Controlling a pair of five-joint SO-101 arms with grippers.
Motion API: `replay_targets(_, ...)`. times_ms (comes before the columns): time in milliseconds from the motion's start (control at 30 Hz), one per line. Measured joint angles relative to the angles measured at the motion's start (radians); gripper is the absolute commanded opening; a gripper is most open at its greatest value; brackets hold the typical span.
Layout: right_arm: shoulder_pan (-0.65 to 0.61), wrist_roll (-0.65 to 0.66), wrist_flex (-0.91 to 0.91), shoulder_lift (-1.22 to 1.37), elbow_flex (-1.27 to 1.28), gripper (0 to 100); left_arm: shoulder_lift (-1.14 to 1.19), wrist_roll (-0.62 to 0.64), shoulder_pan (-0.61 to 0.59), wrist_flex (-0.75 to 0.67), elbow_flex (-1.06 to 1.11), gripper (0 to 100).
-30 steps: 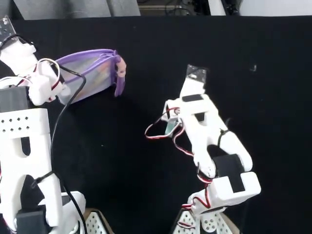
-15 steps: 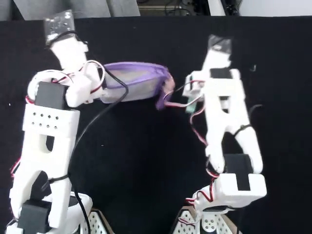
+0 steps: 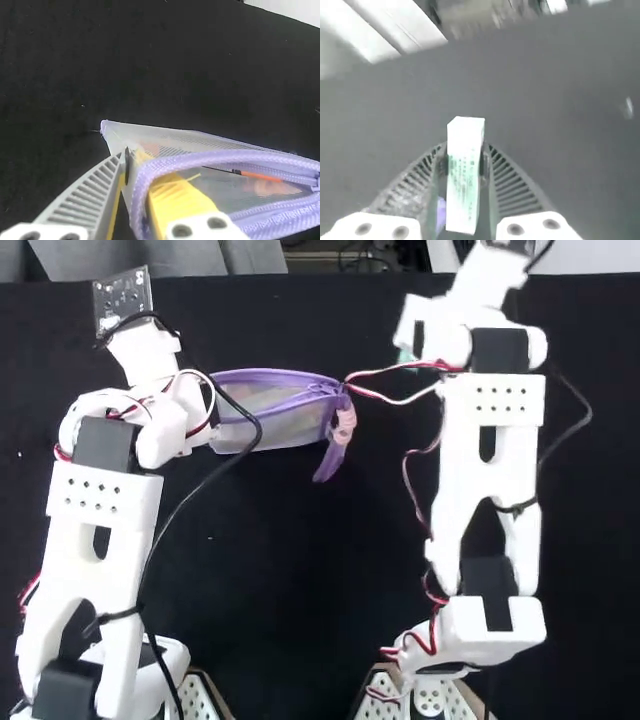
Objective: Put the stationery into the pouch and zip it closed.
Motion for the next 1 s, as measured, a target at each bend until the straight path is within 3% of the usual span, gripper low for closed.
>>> replay_targets(400,-0.27,0.0,0.0,0.0,-0.212,1.1,-0.003,0.0,-0.025,-0.009,0.015,3)
replay_targets(800,-0.379,0.0,0.069,-0.041,-0.207,1.1,-0.003,0.002,-0.051,-0.009,0.02,3)
replay_targets(1000,-0.476,0.0,0.034,-0.207,-0.032,1.1,-0.003,0.002,-0.051,-0.009,0.02,3)
